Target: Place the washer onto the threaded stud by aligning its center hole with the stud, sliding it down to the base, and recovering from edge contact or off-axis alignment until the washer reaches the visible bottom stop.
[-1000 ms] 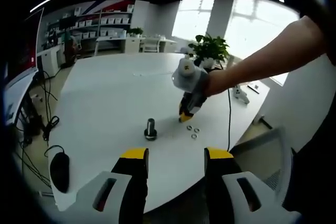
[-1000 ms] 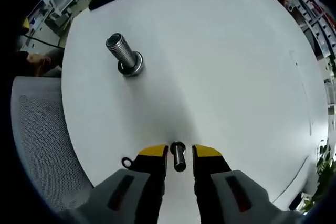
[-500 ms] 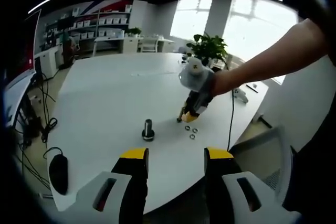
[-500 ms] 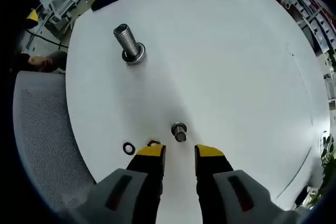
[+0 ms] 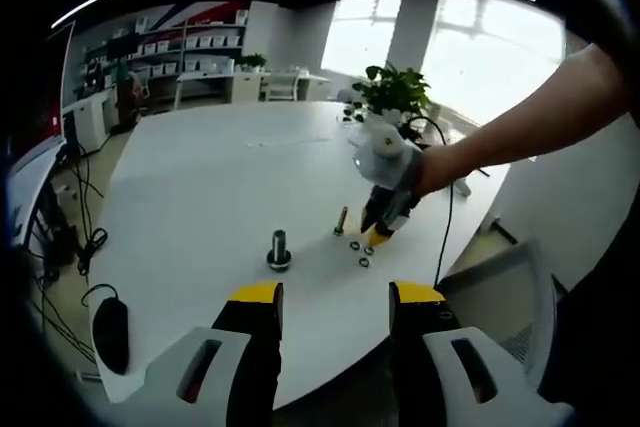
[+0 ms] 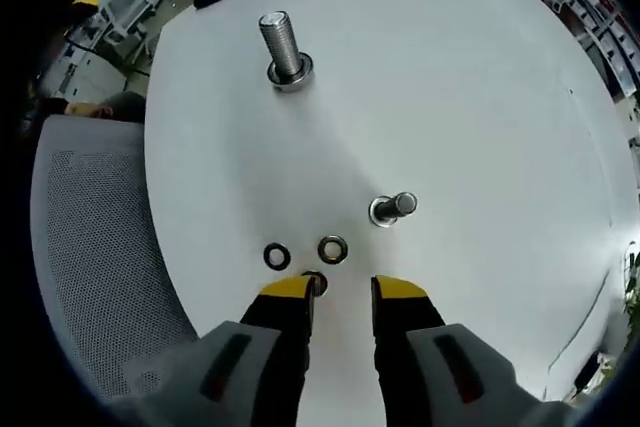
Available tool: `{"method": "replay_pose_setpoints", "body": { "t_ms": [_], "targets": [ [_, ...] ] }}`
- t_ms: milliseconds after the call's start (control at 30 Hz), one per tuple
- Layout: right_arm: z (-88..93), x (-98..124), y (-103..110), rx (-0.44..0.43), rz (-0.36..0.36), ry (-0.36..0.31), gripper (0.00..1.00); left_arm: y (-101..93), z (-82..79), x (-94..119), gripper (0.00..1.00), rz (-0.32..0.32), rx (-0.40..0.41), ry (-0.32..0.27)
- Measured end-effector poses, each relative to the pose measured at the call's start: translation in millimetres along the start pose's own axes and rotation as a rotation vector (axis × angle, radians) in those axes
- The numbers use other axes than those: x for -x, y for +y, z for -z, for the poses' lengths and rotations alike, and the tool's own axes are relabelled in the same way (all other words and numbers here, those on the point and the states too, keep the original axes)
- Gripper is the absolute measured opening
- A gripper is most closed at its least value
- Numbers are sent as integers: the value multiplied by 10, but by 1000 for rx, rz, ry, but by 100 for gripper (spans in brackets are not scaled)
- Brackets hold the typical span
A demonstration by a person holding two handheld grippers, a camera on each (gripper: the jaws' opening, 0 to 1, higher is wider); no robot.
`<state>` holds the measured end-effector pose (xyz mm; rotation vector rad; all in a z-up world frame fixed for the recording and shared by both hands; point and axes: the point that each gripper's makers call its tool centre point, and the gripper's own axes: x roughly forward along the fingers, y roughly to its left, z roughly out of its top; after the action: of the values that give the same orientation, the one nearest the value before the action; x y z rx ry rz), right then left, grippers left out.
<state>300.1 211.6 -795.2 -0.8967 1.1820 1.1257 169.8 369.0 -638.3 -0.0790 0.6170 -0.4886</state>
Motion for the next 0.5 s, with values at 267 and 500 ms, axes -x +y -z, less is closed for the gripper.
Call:
{"method": "replay_pose_setpoints", "body": {
  "t_ms": [267,500],
  "targets": [
    [2,-24,78,1,-16,-2,25,-26,-27,8,41,6,-3,-7],
    [11,-50,152,31,-6,4,24,-31,-25,18,41,7,-3,-7]
  ]
}}
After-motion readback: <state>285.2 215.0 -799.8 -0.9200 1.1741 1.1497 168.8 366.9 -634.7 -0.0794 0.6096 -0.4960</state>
